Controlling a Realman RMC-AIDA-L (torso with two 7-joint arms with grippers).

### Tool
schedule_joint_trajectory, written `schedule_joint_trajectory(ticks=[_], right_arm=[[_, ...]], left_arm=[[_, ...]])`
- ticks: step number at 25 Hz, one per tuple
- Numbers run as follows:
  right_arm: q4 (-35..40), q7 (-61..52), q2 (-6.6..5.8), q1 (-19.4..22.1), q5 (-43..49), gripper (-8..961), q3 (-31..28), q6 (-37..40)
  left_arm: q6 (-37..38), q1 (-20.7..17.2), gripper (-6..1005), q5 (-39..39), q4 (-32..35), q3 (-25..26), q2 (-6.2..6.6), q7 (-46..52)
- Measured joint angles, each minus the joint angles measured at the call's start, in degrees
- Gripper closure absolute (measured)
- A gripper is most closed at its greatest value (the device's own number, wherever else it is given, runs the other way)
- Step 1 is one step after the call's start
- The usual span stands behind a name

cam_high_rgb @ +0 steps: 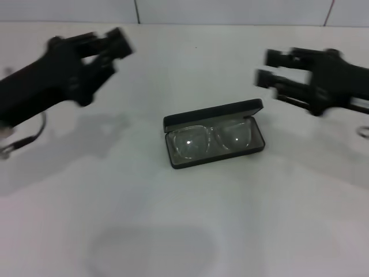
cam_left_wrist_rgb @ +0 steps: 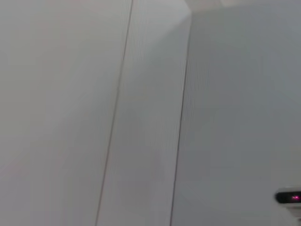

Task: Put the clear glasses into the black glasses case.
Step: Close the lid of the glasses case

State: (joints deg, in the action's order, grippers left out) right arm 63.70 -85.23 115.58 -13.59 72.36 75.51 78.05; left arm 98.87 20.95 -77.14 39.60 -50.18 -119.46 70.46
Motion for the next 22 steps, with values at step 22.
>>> schedule_joint_trajectory(ticks=[22], right_arm=[[-40.0,26.8,-0.63,0.5,-1.4,506,-21.7,27.6]], left_arm=[[-27.4,17.8,862,3.2,-19.8,-15.0,-0.97,-5.6]])
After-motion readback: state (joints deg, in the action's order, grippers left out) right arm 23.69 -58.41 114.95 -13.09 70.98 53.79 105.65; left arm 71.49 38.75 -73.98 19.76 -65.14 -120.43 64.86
